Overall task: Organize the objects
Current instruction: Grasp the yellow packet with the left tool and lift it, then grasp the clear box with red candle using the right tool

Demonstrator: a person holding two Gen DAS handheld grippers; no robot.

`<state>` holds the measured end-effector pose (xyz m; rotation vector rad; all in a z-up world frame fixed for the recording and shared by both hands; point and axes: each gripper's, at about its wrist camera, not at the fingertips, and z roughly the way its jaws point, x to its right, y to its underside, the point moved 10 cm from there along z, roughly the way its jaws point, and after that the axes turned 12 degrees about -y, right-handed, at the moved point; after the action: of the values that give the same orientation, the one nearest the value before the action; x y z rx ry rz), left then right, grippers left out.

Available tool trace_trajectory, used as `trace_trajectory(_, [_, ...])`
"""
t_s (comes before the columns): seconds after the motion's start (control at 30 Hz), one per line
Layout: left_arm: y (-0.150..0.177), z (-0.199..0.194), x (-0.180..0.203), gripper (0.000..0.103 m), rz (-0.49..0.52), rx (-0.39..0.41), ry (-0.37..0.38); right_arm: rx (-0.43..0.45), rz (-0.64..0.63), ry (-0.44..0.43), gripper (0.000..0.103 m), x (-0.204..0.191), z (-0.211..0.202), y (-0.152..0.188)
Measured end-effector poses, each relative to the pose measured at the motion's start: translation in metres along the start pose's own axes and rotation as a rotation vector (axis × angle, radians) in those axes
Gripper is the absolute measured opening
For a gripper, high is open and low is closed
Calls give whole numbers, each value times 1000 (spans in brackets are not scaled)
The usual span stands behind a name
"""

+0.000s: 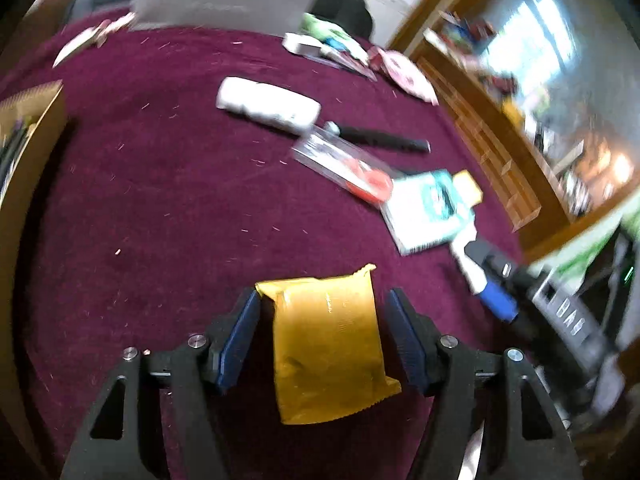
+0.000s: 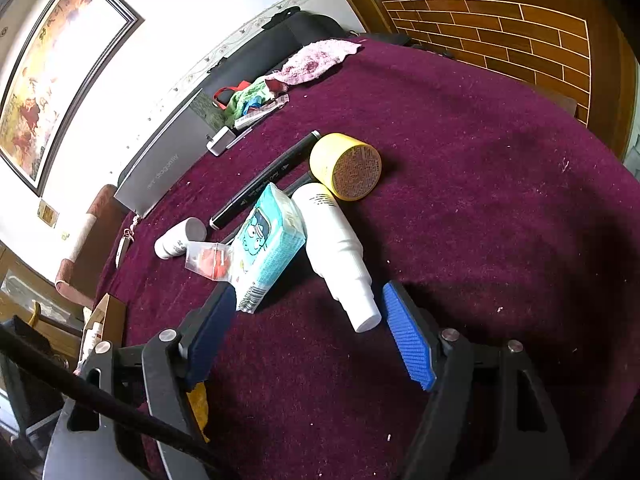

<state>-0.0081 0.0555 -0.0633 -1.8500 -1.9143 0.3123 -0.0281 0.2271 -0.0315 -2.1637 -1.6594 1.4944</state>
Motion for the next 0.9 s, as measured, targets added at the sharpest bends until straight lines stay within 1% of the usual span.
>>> trace_trajectory(0.1, [3, 4, 12, 62, 123, 42, -99, 0, 1, -1, 76, 0, 0, 0])
trace_trajectory(0.2, [9, 5, 17, 62, 217, 78, -160, 0, 1, -2, 76, -1, 0, 1])
trace_trajectory(0.27, [13, 6, 20, 62, 278, 97, -186, 0, -2, -1, 76, -1, 0, 1])
trace_trajectory(0.3, [14, 7, 20, 58, 289, 102, -188, -1, -3, 0, 77, -1, 0, 1])
trace_trajectory(0.33, [14, 6, 17, 52, 291, 108, -193, -2, -5, 1, 77, -1, 0, 1])
trace_trajectory(0.37, [12, 3, 14, 38, 284, 113, -185, -2, -6, 1, 77, -1, 0, 1])
trace_trajectory(0.43, [11, 0, 6, 38, 240, 87, -119, -2, -8, 2, 77, -1, 1, 0])
trace_trajectory(0.47, [11, -3, 0, 38, 215, 77, -100, -2, -10, 3, 77, -1, 1, 0])
trace_trajectory(0.5, [12, -7, -6, 38, 202, 80, -96, -2, -13, 6, 77, -1, 1, 0])
trace_trajectory(0.63, [15, -20, -27, 38, 165, 97, -93, -3, -24, 17, 78, -2, 2, 0])
trace_trajectory(0.73, [16, -26, -42, 38, 171, 132, -134, -8, -21, 17, 77, -1, 1, 1])
trace_trajectory(0.8, [17, -25, -50, 38, 183, 145, -158, -1, -15, 35, 77, -3, -7, -1])
trace_trajectory(0.9, [22, -17, -58, 38, 172, 126, -148, 6, -68, 8, 77, -28, -20, -9])
